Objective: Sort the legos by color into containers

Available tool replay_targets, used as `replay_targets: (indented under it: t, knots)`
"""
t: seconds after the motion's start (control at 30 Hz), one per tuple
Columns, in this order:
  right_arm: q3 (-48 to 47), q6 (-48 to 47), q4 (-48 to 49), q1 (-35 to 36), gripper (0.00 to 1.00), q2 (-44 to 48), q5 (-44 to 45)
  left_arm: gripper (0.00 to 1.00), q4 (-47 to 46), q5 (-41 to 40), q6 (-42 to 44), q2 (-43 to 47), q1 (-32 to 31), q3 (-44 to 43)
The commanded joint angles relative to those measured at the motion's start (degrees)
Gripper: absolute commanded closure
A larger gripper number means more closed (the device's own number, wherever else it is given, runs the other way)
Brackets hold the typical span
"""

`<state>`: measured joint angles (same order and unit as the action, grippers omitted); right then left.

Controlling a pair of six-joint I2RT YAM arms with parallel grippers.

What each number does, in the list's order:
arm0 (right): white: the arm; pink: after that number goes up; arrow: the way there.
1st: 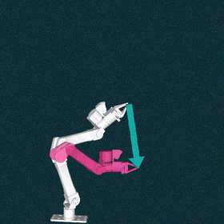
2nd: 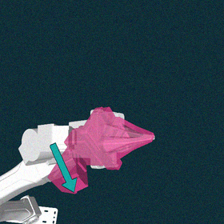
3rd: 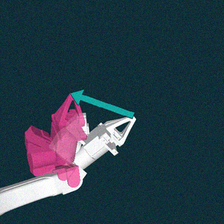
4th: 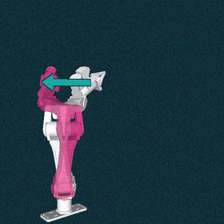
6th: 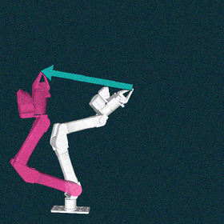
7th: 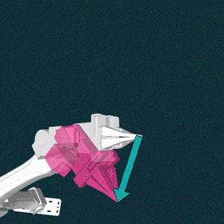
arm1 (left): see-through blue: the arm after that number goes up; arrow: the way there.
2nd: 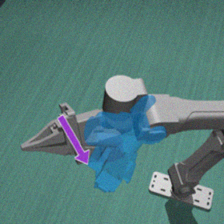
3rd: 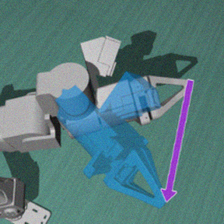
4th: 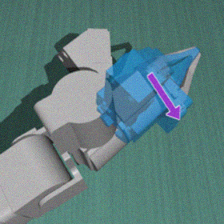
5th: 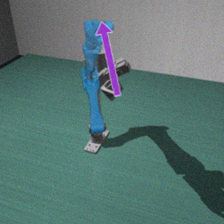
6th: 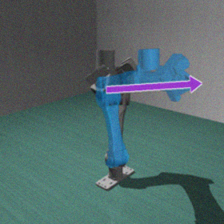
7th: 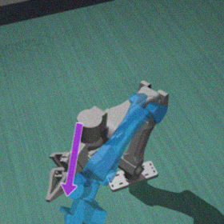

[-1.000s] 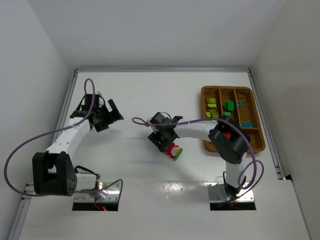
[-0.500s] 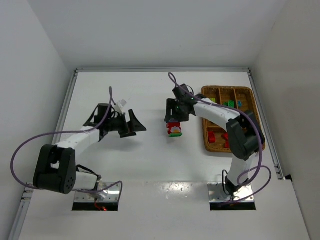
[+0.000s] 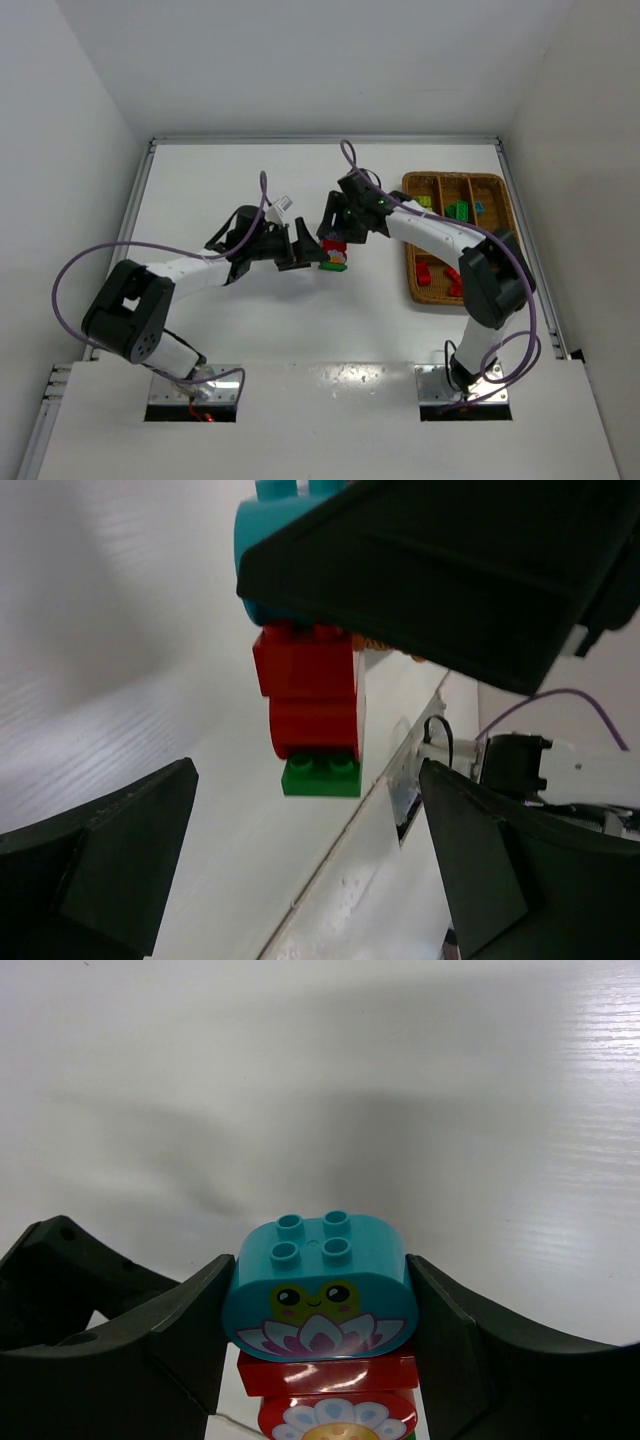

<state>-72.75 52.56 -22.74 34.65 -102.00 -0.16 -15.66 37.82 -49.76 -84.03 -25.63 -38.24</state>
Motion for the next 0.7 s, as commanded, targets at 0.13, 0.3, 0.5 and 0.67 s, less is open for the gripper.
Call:
replay_targets:
  t: [0.13,0.3,0.5,0.67]
  knots:
    - [0.1,2.2,2.4,0.2,0.7,2.9,0.2,0.04,-4.3,-10.8,-3.2,-3.6,-4.1,-5.9]
    - [2.4,3.3,3.5,0.2,0.7,3.7,-1.0,0.11,-1.0,-14.4,-0.5,-6.5,-6.2,-10.3]
    - [4.3,4.4,4.1,-0.5,0.7,5.5,-3.5,0.39,-2.3,-14.4,-1.0,-7.7,-6.7,-10.3]
    - [5.0,4.9,5.3,-1.2,0.71,6.1,-4.7,0.63,-1.7,-14.9,0.0,-7.7,-6.7,-9.7]
